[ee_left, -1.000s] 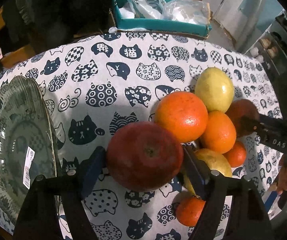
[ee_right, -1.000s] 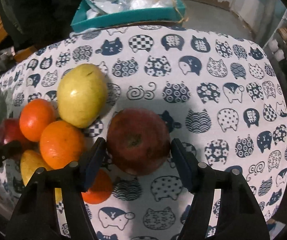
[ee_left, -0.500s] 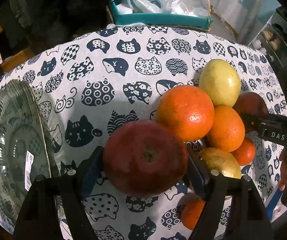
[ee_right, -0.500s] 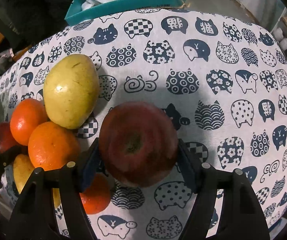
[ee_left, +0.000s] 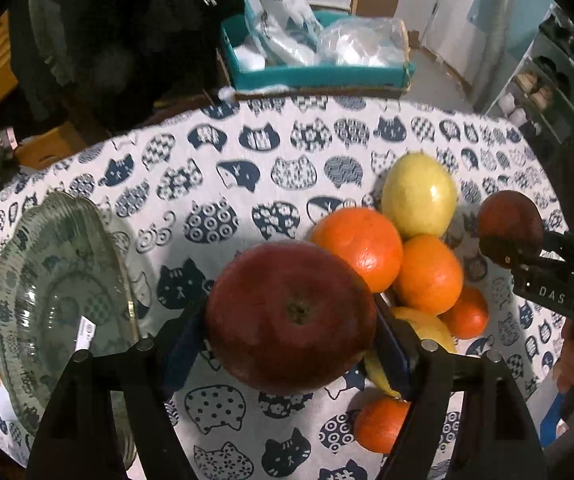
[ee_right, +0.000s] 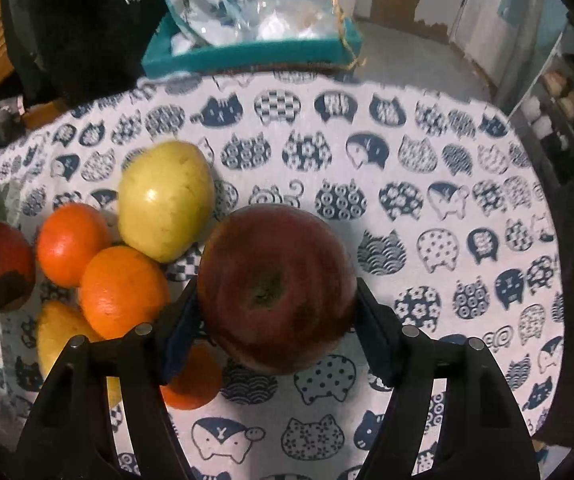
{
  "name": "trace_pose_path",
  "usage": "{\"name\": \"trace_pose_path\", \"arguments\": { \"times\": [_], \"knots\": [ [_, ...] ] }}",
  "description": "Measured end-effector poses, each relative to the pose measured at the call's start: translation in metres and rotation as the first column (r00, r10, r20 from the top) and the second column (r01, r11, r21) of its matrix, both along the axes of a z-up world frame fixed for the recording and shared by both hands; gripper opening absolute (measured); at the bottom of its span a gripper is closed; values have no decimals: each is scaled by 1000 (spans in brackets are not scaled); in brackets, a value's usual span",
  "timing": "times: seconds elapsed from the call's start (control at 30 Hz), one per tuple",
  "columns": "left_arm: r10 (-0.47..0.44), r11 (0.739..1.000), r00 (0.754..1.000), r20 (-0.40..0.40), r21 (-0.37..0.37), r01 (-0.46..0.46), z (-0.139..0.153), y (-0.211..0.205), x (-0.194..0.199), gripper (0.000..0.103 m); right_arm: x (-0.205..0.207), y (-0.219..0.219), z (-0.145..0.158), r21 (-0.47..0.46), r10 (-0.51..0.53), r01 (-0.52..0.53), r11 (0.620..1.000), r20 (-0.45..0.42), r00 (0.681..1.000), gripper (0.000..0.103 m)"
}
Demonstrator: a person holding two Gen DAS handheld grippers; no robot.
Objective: Organize fruits
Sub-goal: 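Close the right tool on its red apple while the left tool closes on the other, then lift the red apple with the right tool while the left tool carries its apple toward the green bowl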
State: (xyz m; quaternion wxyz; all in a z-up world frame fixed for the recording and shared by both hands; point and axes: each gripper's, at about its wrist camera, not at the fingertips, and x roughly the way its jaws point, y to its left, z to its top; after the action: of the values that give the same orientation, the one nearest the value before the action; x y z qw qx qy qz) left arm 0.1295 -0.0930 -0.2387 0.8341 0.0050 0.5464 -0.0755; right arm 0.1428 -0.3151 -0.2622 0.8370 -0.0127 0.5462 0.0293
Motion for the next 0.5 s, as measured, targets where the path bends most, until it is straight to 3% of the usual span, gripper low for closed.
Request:
{"name": "trace_pose_path", "arguments": {
  "times": [0.5],
  "knots": [
    [34,999,988,148,-40,-28,62,21,-24,79,-29,25,81,13,47,-50,999,191,980,71]
  ]
}}
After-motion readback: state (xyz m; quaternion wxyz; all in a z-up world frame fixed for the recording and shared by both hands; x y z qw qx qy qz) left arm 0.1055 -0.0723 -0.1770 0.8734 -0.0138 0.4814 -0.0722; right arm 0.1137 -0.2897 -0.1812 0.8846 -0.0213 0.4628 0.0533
